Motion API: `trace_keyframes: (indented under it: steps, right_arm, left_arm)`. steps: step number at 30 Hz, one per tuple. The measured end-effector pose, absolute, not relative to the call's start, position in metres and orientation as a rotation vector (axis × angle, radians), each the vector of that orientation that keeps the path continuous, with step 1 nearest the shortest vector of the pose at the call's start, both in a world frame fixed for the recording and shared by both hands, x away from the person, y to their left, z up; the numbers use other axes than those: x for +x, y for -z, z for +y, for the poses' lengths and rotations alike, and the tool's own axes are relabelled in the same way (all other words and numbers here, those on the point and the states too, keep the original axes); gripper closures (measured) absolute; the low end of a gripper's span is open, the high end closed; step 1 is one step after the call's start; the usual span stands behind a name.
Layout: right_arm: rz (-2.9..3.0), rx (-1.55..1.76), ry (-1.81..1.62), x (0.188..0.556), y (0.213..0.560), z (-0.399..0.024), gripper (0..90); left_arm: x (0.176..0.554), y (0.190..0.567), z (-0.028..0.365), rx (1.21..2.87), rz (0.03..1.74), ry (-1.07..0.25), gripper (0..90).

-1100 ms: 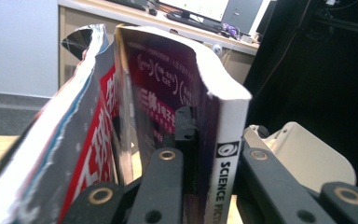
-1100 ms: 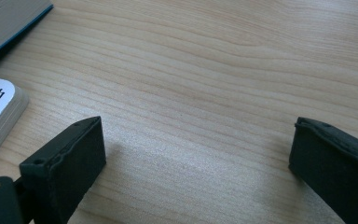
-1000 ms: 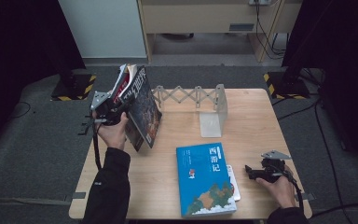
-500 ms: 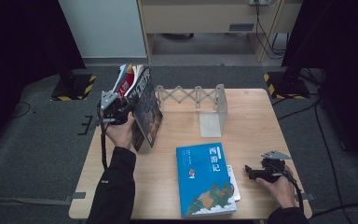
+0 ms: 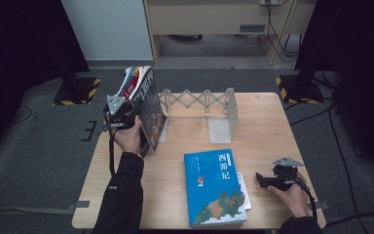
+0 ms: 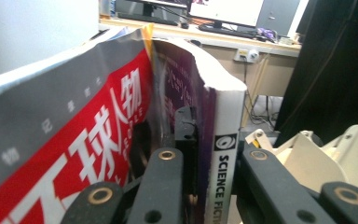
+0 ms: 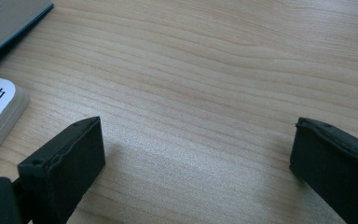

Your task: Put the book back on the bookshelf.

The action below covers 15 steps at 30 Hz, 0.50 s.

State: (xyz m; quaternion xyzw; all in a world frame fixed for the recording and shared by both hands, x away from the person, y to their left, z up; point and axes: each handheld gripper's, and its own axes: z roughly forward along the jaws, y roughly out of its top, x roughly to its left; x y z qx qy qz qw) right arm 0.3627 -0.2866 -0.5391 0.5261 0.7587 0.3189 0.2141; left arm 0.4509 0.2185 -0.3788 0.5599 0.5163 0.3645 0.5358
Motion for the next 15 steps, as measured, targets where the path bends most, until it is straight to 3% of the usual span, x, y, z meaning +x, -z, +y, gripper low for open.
trace_keyframes:
  steps: [15]
  right_arm:
    - [2.111, 1.454, -0.883, 0.363, 0.5392, -0.2868, 3.0]
  left_arm:
    - [0.4467, 0.3862, 0.2237, 1.323, 1.214, -0.898, 82.0]
